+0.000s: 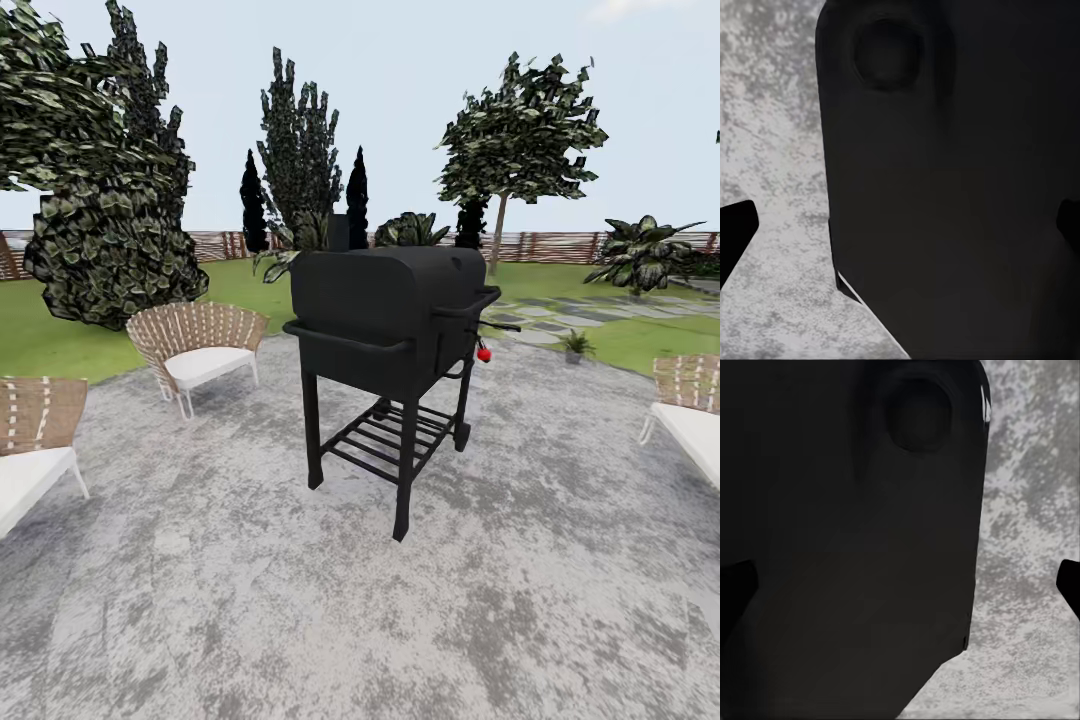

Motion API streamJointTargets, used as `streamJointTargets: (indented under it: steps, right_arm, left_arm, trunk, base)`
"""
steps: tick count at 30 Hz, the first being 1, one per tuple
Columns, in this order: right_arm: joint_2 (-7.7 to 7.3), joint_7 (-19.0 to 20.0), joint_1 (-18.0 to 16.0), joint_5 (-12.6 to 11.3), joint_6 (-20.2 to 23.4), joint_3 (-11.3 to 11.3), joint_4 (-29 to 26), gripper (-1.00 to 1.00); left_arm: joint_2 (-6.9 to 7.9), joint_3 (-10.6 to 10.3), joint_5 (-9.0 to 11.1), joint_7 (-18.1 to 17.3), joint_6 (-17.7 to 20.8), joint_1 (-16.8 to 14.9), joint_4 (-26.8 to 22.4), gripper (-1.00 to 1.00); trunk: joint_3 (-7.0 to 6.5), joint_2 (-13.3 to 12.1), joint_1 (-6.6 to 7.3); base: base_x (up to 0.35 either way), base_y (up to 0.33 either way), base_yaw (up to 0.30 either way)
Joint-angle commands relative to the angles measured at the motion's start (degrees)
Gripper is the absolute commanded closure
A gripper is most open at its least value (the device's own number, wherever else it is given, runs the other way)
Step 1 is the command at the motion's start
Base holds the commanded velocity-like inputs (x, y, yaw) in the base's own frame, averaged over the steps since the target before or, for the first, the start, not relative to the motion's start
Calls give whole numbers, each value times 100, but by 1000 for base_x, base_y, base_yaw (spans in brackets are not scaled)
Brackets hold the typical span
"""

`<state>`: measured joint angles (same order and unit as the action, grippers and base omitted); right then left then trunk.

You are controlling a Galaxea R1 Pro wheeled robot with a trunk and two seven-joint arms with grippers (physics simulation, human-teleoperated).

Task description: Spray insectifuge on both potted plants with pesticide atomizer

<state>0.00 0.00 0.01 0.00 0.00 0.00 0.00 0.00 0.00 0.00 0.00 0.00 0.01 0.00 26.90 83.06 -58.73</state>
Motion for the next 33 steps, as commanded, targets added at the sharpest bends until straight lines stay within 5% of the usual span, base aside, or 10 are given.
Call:
streamJointTargets:
  steps: [1, 16, 22, 33]
  right_arm:
    - [0, 0, -1, 0, 0, 0, 0, -100]
    - [269, -24, -165, 17, -264, 5, -259, -100]
    - [199, -26, -167, 18, -456, 9, -274, -100]
    - [-145, -34, -174, 13, -810, 7, -521, -100]
  left_arm:
    - [0, 0, 0, 0, 0, -1, 0, -100]
    - [-77, -23, -17, -18, -83, -1, 54, -100]
    - [-85, -54, -18, -17, -276, -6, -12, -100]
    - [-23, -91, -79, -16, -629, -41, -330, -100]
  trunk:
    - [3, 2, 0]
    - [3, 2, 0]
    - [3, 2, 0]
    - [3, 2, 0]
  base:
    - [0, 0, 0]
    - [0, 0, 0]
    - [0, 0, 0]
    - [0, 0, 0]
